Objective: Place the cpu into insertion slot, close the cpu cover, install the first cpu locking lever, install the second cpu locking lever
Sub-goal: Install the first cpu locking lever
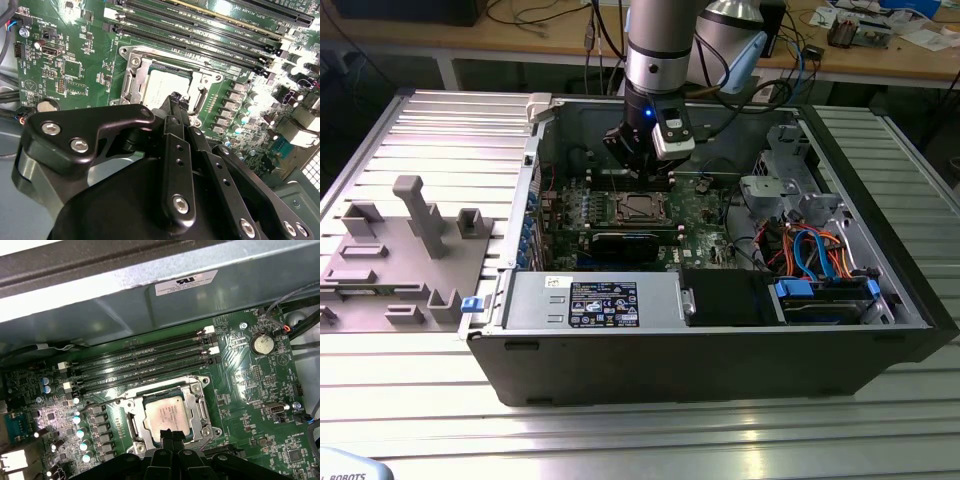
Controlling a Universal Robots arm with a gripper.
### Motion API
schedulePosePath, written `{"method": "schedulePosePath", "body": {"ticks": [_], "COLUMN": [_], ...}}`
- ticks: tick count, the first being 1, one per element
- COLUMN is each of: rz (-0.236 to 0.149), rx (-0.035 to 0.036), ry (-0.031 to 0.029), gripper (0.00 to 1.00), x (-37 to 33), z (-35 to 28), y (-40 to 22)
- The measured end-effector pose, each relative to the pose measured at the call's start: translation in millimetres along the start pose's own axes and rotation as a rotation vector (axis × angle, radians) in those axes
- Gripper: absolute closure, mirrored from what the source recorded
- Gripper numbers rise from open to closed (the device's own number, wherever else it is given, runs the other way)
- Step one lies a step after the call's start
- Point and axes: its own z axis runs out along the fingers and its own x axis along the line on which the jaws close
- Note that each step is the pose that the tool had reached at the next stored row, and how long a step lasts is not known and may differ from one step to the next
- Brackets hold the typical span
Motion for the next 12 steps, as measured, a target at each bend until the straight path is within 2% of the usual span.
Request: {"method": "schedulePosePath", "body": {"ticks": [12], "rz": [-0.009], "rx": [0.0002], "ry": [-0.0001], "gripper": [0.89], "x": [0.0], "z": [0.0], "y": [0.0]}}
